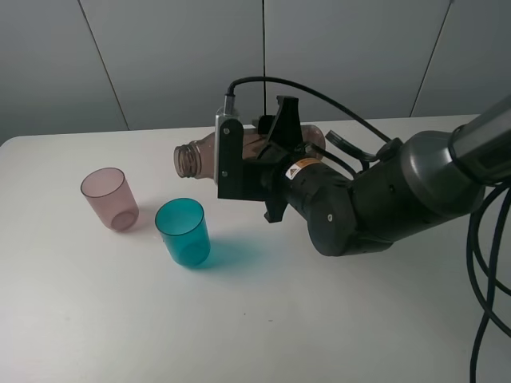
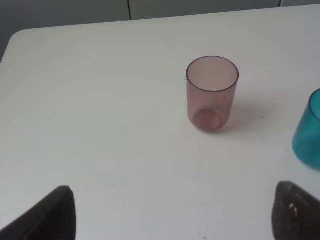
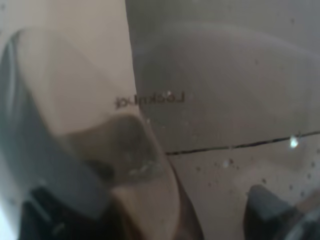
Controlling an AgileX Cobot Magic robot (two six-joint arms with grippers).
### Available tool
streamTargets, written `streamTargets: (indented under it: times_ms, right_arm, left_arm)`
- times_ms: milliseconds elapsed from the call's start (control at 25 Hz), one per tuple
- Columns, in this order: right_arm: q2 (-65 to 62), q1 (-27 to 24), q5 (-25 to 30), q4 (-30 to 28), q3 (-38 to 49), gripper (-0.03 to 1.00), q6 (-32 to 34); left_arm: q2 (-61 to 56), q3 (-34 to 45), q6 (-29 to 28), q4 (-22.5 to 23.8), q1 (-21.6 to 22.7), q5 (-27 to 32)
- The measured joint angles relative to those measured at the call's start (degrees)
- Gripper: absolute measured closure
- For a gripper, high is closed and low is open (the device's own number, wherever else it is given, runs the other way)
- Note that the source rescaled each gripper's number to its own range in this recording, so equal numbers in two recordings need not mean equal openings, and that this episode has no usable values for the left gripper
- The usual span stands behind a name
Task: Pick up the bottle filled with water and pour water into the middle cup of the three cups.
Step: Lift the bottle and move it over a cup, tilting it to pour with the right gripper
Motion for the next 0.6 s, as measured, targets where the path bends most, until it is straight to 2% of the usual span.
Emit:
streamTargets:
  times_ms: [200,600]
  right_arm:
    - [0.0,0.0,-1.66,0.0,0.0,0.92,-4.17]
    - [0.0,0.0,-2.25,0.11,-0.1,0.92,-7.19]
  left_arm:
    - [0.0,0.0,0.0,0.0,0.0,0.0]
    - [0.0,0.0,0.0,0.0,0.0,0.0]
